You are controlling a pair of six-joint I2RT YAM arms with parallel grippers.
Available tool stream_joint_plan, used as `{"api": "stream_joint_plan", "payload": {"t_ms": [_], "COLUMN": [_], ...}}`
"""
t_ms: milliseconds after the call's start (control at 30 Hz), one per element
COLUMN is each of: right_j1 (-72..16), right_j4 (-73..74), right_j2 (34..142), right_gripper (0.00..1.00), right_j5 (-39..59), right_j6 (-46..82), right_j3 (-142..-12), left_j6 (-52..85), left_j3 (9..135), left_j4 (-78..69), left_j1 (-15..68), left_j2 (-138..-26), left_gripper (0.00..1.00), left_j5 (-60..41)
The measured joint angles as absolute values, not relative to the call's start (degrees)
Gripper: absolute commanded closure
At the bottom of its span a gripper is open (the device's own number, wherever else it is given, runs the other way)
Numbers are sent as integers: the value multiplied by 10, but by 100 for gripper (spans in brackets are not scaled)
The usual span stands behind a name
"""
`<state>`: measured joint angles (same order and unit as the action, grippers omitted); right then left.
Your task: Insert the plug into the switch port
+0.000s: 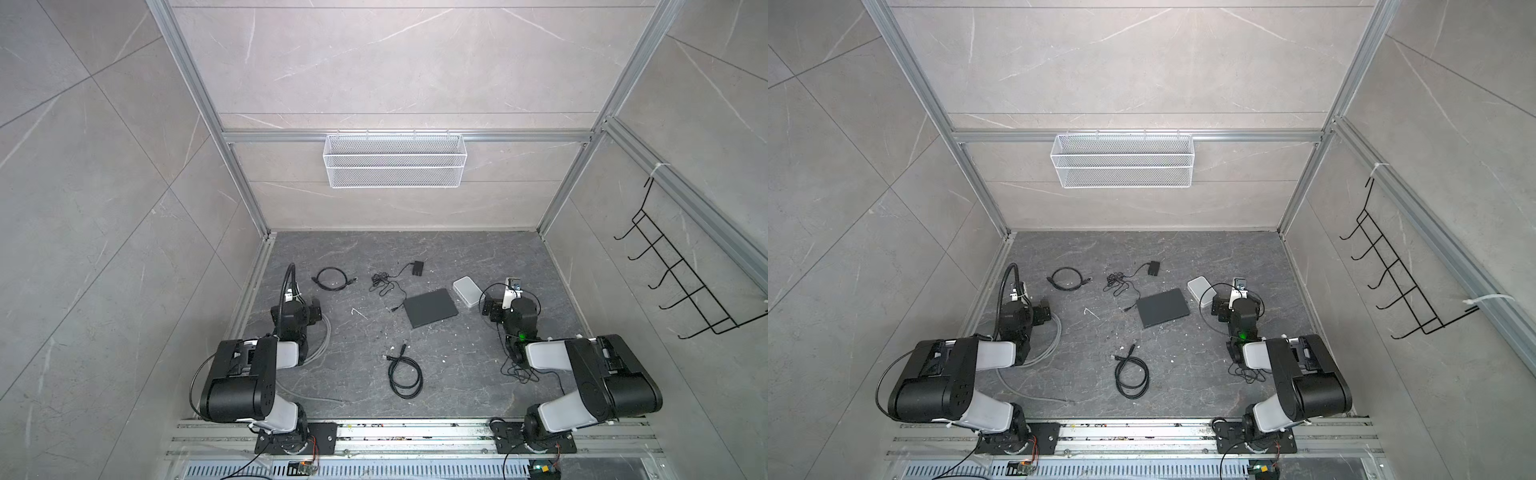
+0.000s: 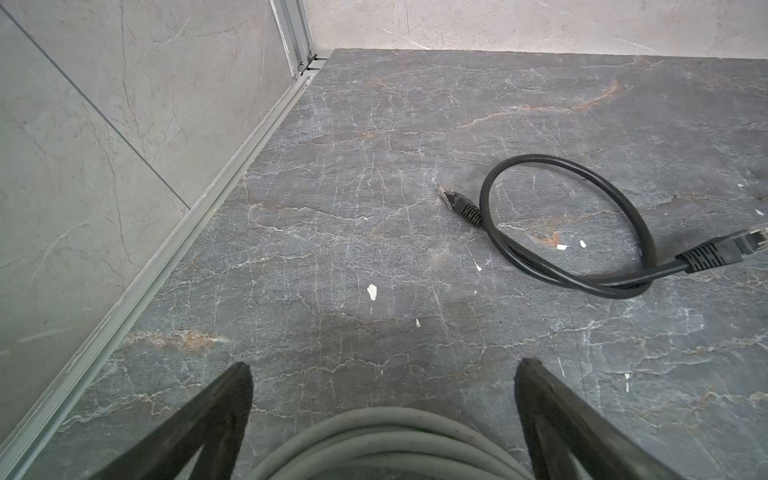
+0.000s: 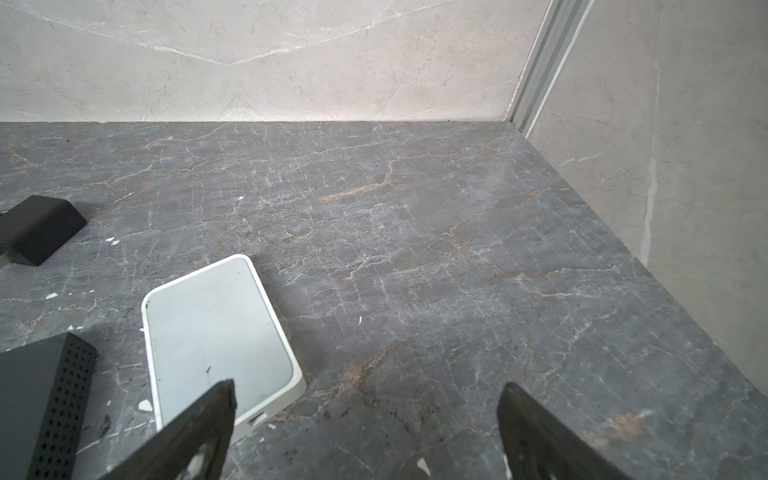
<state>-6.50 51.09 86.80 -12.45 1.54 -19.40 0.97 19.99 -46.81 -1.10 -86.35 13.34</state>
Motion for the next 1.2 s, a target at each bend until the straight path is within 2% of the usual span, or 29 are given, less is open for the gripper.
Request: {"api": "stream_joint_plan", "payload": {"t_ms": [1100,1200], "right_j1": [-65,-65], "right_j4": [511,437], "right_j2": [868,848], "right_gripper": [1,1], "right_j5": [-124,-124], "right_j6": [15,16], "right_j3": [-194,-218], "left_j6": [10,14], "left_j3": [200,224], "left_j4": [-468,-391], "left_j1": [-11,-11], "left_j2": [-863,-844], "left_gripper": [0,0], "left_j5": [134,138]}}
